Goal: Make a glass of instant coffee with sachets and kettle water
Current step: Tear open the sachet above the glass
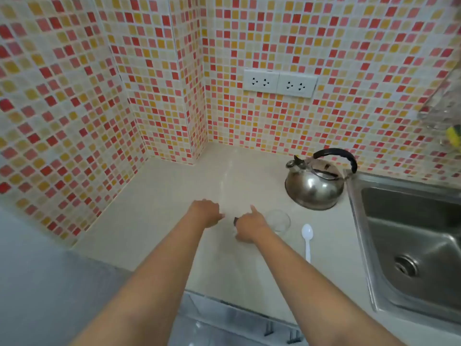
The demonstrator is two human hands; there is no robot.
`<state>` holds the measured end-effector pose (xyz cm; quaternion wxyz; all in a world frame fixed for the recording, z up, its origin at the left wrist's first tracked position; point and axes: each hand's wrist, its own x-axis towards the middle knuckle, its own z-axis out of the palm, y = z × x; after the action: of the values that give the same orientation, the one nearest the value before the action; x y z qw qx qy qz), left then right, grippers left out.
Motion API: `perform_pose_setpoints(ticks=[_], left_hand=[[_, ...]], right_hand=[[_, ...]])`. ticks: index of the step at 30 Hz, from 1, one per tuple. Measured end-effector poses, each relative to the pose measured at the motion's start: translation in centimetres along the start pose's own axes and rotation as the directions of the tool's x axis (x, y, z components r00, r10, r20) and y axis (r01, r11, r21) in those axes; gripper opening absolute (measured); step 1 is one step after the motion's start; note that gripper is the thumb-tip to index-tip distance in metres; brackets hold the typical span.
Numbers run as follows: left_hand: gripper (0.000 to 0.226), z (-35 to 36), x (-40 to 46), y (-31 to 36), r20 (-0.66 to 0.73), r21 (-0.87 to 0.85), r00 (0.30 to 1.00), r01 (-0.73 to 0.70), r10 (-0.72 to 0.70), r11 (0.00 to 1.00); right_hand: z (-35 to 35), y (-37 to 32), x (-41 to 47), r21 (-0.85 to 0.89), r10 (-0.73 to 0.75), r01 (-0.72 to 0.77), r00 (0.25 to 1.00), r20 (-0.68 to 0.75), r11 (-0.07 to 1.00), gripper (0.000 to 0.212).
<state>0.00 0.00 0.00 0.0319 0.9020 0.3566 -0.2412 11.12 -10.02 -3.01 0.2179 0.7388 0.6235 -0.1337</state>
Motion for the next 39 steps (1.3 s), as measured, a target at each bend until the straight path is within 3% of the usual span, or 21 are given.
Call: perform_pose_setpoints(ticks=[4,10,14,29,32,35,39], left_hand=[[0.049,3.1,-0.5,0.8,0.017,0.025,0.997,-0.072,0.072,0.997],[0.036,4.8,-0.5,1.6,-0.007,0.084,0.993,-0.116,0.117,0.990],[0.026,4.7,-0.3,2.4,-0.085,0.102,0.987,-0.127,0.136,0.987],[0.024,4.4,0.4,4.6,-0.218,-0.163,0.964,-0.191,0.153,0.968],[0.023,2.9,0.1,3.9,-0.253,-0.173,0.959,-0.176,0.129,0.969],[0.020,0.4,-0.2,3.1,-0.303,-0.234,0.951,-0.129,0.054,0.964],[0.024,-4.0,-0.6,2.7,-0.356,-0.370,0.934,-0.112,-0.029,0.922]], right_hand=[[2.6,-1.1,0.6,-0.189,-0.028,0.012,0.996,-0.081,0.982,0.040],[4.1,-1.2,1.4,-0.199,-0.079,0.039,0.977,-0.199,0.979,0.037],[4.3,-1.5,1.5,-0.075,-0.053,0.036,0.969,-0.239,0.997,0.038],[3.7,-1.0,-0.1,0.235,0.019,0.056,0.953,-0.304,0.970,0.041],[2.0,-0.8,-0.4,0.296,0.092,0.003,0.948,-0.304,0.955,0.038],[-1.0,-0.3,-0.8,0.445,0.192,-0.025,0.922,-0.335,0.895,0.017],[-5.4,1.4,-1.7,0.596,0.342,-0.114,0.895,-0.285,0.795,0.024]])
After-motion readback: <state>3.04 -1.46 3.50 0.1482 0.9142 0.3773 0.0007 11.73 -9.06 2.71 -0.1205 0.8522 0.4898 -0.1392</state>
